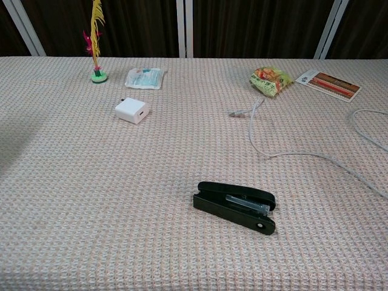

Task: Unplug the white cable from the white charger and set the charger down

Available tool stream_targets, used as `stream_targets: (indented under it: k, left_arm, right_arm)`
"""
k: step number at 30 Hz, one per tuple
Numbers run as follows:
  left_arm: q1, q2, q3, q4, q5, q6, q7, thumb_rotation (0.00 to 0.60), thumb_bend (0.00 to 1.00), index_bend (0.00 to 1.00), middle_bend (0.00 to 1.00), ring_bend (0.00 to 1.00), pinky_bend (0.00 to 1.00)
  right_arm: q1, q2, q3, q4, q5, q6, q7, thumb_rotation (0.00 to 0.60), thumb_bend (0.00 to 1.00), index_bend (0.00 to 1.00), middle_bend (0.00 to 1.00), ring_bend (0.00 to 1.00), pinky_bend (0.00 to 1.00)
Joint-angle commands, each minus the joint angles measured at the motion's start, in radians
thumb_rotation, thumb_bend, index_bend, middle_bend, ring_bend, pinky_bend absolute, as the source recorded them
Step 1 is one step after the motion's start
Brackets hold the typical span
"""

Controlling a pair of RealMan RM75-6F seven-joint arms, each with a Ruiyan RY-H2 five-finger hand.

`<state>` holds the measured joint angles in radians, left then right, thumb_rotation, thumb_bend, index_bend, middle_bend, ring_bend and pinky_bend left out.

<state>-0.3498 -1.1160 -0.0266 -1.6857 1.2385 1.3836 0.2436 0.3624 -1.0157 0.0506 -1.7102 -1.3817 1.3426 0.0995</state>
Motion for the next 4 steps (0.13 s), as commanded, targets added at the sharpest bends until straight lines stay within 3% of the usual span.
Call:
stream_targets:
  k: [1,4]
  left_arm:
    - [0.112,0.033,0.069,-0.023,0.106,0.146,-0.034,0.600,0.20,0.28,0.29,0.25,0.24]
    - [0.190,0.030,0.113,-0.030,0.167,0.232,-0.029,0.600,0.20,0.28,0.29,0.25,0.24]
  right_arm:
    - [-0.111,0.036,-0.075,0.042,-0.082,0.104,0.082,0.600,0.32,0.05,0.08,0.01,0.14]
    - [-0.181,0.016,-0.105,0.092,-0.118,0.173,0.123,0.600,0.32,0.05,0.08,0.00,0.12]
